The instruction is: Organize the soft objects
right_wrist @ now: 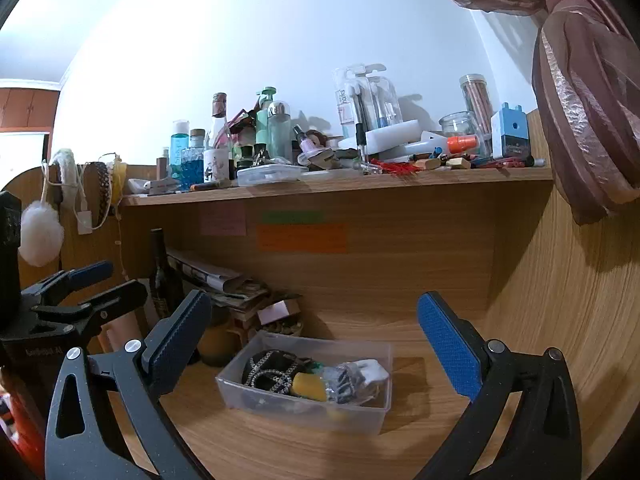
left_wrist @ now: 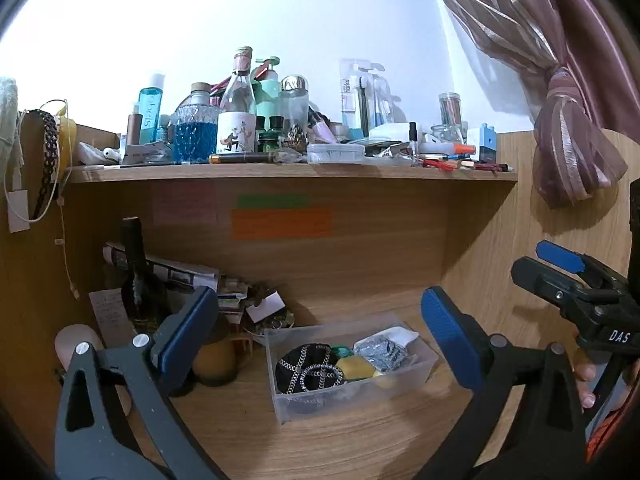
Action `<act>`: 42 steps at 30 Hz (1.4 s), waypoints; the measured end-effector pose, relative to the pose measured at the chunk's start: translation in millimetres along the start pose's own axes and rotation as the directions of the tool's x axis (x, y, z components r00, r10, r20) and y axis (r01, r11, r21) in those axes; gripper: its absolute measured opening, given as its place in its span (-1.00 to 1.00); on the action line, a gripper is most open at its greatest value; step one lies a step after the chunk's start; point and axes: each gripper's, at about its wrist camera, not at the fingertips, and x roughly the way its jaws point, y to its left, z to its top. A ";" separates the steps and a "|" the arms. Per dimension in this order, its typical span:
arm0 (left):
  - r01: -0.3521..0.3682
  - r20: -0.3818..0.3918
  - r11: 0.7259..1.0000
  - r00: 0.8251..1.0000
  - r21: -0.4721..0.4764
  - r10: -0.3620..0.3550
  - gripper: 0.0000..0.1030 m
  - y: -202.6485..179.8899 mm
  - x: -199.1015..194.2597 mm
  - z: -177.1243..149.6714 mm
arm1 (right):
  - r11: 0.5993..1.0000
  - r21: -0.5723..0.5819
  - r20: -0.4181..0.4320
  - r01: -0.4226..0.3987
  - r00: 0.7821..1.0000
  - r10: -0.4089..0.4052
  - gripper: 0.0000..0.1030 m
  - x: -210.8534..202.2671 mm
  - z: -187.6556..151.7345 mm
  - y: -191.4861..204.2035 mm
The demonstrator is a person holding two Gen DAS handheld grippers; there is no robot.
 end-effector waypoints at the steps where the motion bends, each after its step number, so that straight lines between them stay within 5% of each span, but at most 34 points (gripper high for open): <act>1: -0.001 0.000 1.000 1.000 0.000 0.001 1.00 -0.1 -0.2 -0.4 | 1.000 0.001 0.000 -0.002 1.000 0.002 1.00 -0.5 -0.3 0.4; 42: -0.019 0.007 1.000 1.000 0.000 0.019 1.00 -0.4 2.2 -3.8 | 1.000 -0.016 0.000 -0.009 1.000 0.009 1.00 0.0 -3.0 2.7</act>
